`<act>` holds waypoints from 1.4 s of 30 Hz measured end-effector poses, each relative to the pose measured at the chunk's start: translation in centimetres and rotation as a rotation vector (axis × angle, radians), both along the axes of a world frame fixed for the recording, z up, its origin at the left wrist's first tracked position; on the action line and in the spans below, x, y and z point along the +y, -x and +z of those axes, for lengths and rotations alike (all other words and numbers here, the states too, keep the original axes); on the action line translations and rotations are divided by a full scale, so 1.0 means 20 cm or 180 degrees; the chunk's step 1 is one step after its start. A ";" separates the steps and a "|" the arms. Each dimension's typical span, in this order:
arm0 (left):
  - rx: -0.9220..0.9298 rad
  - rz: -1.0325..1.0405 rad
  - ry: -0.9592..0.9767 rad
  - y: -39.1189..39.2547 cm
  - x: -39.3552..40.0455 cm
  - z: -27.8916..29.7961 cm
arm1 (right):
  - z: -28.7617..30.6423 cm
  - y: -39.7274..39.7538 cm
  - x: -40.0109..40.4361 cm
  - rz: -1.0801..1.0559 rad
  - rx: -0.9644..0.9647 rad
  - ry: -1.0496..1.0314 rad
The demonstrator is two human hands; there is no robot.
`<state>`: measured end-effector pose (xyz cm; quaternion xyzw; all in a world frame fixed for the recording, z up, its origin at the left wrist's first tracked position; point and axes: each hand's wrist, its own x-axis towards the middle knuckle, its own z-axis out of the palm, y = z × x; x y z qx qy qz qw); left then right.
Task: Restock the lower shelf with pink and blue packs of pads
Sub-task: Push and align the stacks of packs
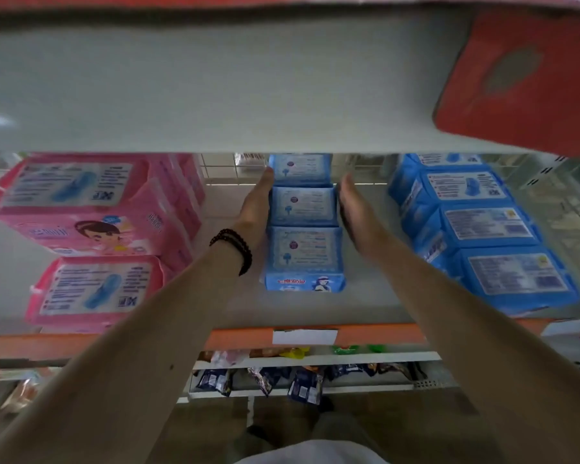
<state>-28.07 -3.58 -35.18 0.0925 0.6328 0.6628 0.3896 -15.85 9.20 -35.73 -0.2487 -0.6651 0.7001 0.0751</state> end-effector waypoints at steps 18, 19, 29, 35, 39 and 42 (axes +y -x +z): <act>0.0079 0.0109 -0.0232 -0.44 -0.29 0.00 | -0.18 -0.29 -0.20 -0.1121 0.0416 0.0295; 0.0068 0.0099 -0.0272 -0.46 -0.29 -0.06 | -0.19 -0.29 -0.23 -0.1066 0.0509 0.0362; 0.0539 0.0155 0.0176 -0.45 -0.20 -0.15 | -0.23 -0.13 -0.25 -0.1061 0.0470 0.0321; 0.0659 0.0187 0.0165 -0.49 -0.34 -0.06 | -0.13 -0.20 -0.36 -0.1196 0.0657 0.0215; 0.1089 0.0034 0.0306 -0.55 -0.49 -0.07 | -0.07 -0.29 -0.43 -0.1236 0.0768 -0.0351; 0.1677 -0.0006 0.0450 -0.59 -0.56 -0.05 | -0.04 -0.32 -0.50 -0.0887 0.0688 -0.1002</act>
